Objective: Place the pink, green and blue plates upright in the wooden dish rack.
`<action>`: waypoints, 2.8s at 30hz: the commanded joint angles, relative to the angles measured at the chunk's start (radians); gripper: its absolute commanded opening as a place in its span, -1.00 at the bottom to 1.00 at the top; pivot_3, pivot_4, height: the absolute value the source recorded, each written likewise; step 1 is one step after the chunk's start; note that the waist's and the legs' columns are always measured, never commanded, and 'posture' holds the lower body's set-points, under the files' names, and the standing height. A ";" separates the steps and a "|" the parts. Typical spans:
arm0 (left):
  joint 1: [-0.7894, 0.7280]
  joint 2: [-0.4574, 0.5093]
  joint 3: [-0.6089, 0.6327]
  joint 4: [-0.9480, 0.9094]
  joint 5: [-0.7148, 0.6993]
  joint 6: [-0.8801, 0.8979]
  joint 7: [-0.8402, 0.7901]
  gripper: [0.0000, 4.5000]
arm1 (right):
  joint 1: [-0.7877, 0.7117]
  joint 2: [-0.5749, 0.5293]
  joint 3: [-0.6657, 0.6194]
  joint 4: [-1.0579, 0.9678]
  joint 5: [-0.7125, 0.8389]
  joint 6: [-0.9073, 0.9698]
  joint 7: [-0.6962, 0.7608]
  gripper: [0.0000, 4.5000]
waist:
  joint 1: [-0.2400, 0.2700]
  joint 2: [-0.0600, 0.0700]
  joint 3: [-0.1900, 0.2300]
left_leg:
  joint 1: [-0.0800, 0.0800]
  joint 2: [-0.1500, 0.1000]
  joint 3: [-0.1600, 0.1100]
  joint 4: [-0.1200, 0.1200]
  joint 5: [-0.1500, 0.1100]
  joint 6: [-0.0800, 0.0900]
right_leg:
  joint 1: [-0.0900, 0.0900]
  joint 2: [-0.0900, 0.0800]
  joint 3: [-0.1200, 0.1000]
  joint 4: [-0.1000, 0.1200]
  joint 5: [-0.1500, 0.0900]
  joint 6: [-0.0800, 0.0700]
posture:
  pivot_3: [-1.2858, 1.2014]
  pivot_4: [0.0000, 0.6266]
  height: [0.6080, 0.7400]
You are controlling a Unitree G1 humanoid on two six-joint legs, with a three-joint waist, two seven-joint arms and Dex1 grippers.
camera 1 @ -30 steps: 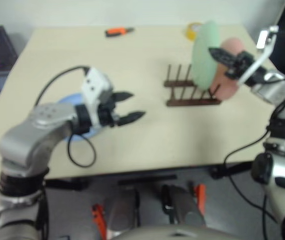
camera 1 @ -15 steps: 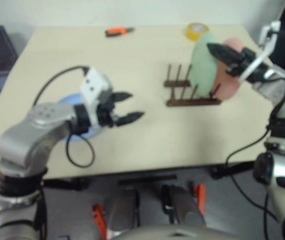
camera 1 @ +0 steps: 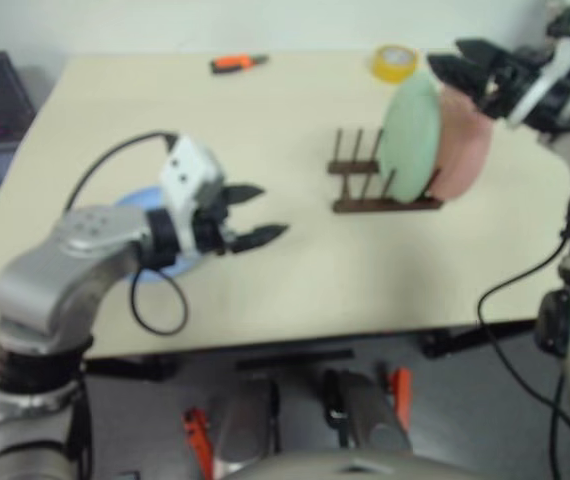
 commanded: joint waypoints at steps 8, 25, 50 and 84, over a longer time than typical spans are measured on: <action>0.128 0.258 0.382 0.282 0.086 -0.040 -0.052 0.61 | -0.080 0.112 0.067 -0.270 0.075 0.042 0.022 0.53 | -0.023 0.000 0.000 | 0.001 0.001 -0.001 -0.002 0.000 0.000 | -0.001 0.000 -0.001 0.001 -0.002 -0.002 | 0.03 -0.52 1.00; 0.290 0.142 0.381 0.652 0.209 -0.096 0.025 0.61 | 0.020 0.316 0.210 -0.351 0.063 0.106 -0.062 0.53 | -0.005 -0.001 -0.001 | -0.005 0.001 -0.002 -0.002 0.000 -0.001 | -0.007 -0.004 -0.003 0.001 -0.001 -0.004 | 0.03 -0.52 1.00; 0.115 -0.024 0.354 0.531 0.182 0.035 0.226 -0.99 | 0.099 0.249 0.380 -0.379 -0.093 0.074 -0.012 0.54 | 0.009 -0.001 -0.004 | -0.005 0.001 -0.002 0.000 0.000 -0.001 | -0.006 -0.004 -0.004 0.002 0.001 -0.005 | 0.03 -0.52 1.00; -0.336 -0.246 0.197 0.382 0.189 0.244 0.463 -1.00 | 0.057 0.521 0.707 0.059 -0.704 -0.462 -0.080 -0.74 | -0.017 -0.003 -0.004 | -0.005 0.001 -0.002 0.000 0.003 -0.005 | -0.006 -0.002 -0.003 0.004 0.006 -0.006 | 0.03 -0.52 1.00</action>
